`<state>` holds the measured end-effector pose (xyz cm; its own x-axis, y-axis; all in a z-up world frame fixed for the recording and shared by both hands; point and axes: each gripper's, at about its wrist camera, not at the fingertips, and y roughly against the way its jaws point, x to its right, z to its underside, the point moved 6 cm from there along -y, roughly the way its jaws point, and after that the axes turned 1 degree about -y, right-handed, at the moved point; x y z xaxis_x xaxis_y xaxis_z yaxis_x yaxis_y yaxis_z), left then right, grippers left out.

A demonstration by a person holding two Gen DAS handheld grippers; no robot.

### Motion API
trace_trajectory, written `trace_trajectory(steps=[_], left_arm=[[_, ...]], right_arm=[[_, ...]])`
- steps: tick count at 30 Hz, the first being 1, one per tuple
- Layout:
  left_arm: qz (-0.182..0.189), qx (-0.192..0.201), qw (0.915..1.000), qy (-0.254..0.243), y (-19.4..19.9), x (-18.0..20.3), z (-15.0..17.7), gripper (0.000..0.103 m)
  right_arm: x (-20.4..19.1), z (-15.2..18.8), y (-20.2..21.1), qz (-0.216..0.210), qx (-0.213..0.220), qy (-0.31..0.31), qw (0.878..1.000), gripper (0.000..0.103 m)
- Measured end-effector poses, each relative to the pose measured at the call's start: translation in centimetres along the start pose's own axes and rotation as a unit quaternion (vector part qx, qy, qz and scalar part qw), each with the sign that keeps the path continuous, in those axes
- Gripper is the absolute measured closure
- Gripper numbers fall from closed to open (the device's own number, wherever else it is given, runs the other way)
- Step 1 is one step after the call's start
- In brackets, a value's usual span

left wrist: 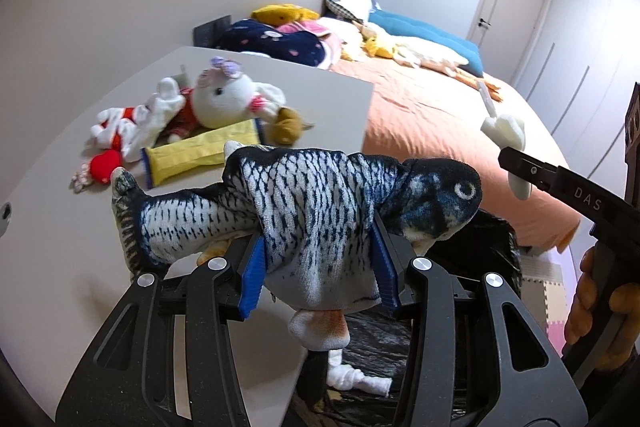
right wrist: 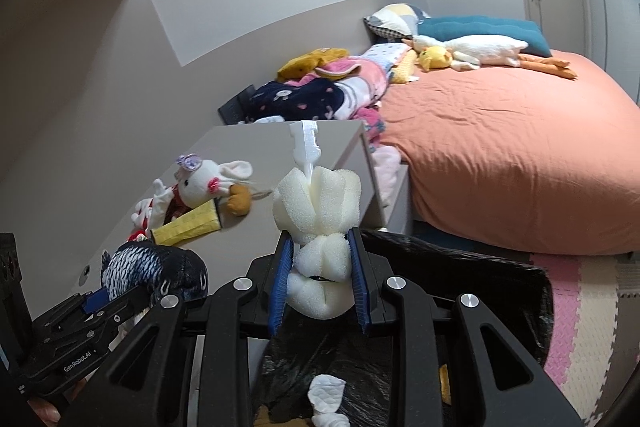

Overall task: Organize soft objects
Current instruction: 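Carry fish and foam piece over the bin and open both grippers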

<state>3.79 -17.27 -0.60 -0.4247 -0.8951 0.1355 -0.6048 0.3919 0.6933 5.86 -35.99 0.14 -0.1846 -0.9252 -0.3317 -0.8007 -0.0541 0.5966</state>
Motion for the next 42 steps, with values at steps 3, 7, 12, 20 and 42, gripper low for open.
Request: trace_trajectory(steps=[3,7,12,20,42], left_arm=[[0.008,-0.003,0.9999,-0.013,-0.4,1.3,0.0,0.057],[0.022,-0.007,0.9994,-0.027,-0.9,3.1,-0.1,0.057],[0.035,-0.014,0.9982,-0.046,-1.5,5.2,0.1,0.057],[0.055,-0.032,0.9953,-0.074,-2.5,8.4,0.9,0.056],[0.052,-0.081,0.9867,-0.131,-4.9,12.1,3.4,0.006]], right_arm=[[1.3,-0.1,0.7,0.010,0.004,-0.008,1.000,0.074],[3.0,0.0,1.5,0.023,0.010,-0.019,1.000,0.074],[5.2,0.0,2.3,0.040,0.016,-0.034,0.998,0.074],[8.1,0.3,3.4,0.066,0.020,-0.052,0.996,0.074],[11.6,0.9,5.2,0.138,0.031,-0.063,0.988,0.029]])
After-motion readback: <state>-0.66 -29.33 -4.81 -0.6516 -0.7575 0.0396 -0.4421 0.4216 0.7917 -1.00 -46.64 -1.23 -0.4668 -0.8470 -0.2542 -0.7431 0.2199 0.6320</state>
